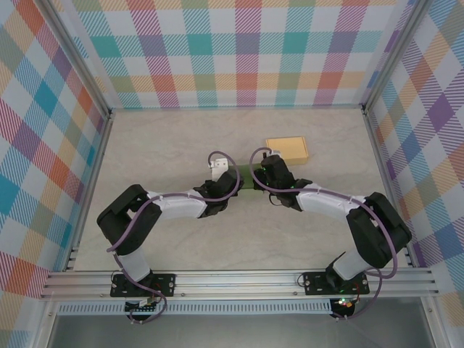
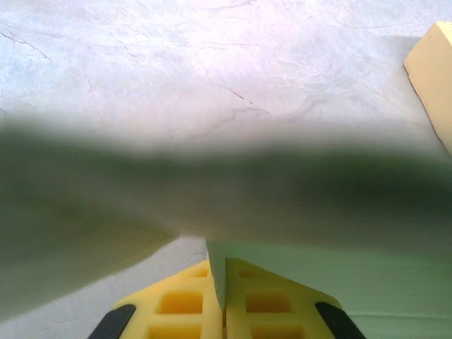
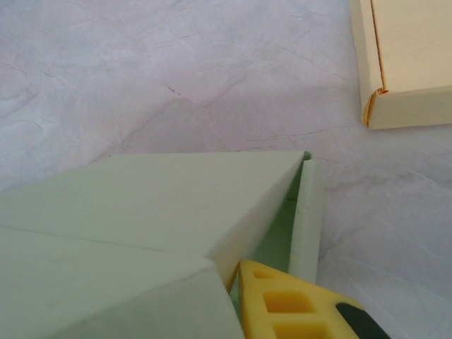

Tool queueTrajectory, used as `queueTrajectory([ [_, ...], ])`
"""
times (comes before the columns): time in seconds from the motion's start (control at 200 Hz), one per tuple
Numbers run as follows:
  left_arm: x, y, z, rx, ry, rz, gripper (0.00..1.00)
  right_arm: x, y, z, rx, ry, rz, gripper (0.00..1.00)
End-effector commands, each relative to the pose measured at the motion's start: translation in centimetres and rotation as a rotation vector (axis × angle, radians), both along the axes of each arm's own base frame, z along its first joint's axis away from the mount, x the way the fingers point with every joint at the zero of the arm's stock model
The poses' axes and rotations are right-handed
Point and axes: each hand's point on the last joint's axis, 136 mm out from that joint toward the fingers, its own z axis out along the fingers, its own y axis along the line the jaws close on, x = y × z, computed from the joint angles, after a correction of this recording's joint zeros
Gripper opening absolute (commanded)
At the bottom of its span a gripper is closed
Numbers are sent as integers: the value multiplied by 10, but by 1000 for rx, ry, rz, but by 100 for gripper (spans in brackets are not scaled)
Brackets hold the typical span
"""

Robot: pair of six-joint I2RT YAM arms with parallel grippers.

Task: Fold the paper box

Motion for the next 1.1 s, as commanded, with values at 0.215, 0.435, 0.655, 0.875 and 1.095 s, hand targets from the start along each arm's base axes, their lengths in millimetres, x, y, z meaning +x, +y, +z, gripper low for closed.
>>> queueTrajectory([
  [0.215, -24, 18, 3, 47, 21, -19, 44, -24, -16, -41, -100, 32, 56, 15],
  [0.435, -39, 26, 26, -5, 8, -46, 69, -25, -18, -47, -108, 37, 51, 15],
  [0.655, -59, 37, 66, -80, -40, -65, 71, -25, -17, -28, -98, 13, 64, 20],
  [0.875, -64, 46, 126, -140, -139, -77, 72, -41, -19, 16, -41, -16, 98, 38],
  [1.095, -55, 49, 182, -99, -218, -94, 74, -60, -35, 70, -1, -108, 111, 61],
])
